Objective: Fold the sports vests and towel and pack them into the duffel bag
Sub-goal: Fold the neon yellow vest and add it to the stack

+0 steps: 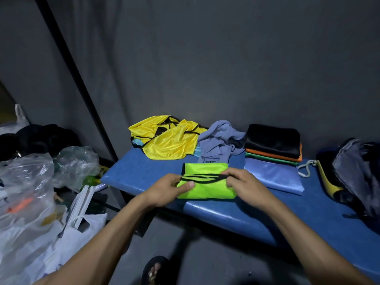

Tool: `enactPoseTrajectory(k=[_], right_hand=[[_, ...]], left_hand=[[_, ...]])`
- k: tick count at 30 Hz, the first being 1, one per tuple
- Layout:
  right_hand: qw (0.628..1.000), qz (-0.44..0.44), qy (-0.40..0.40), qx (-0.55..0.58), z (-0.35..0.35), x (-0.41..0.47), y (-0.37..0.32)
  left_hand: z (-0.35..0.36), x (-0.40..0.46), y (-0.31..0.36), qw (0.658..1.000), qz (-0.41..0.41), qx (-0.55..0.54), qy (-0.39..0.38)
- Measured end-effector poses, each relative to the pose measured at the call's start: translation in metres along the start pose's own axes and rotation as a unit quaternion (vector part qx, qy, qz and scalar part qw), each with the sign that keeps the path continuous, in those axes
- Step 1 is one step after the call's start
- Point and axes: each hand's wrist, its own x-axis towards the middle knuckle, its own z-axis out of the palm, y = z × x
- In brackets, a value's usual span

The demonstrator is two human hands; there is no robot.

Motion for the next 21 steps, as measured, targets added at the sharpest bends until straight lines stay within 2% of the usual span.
enactPoseTrajectory(k=[4, 7, 13, 21], right_hand=[[0.999, 0.001, 0.040, -0.029, 0.001, 0.017, 0.003], [0.994, 0.005, 0.065, -0.084, 0.002, 0.027, 0.007], [0.968, -0.013, 0.101, -0.231, 0.007, 0.052, 0.017], [0.930, -0.033, 0.142, -0.339, 0.015, 0.074, 0.023]], left_hand=[[0.002, 0.019, 0.010, 0.995, -0.072, -0.022, 0.068], [0.005, 0.034, 0.007, 0.990, -0.082, -0.046, 0.104], [0.004, 0.059, 0.005, 0.988, -0.098, -0.028, 0.113], [0.004, 0.071, 0.007, 0.984, -0.116, -0.044, 0.130]])
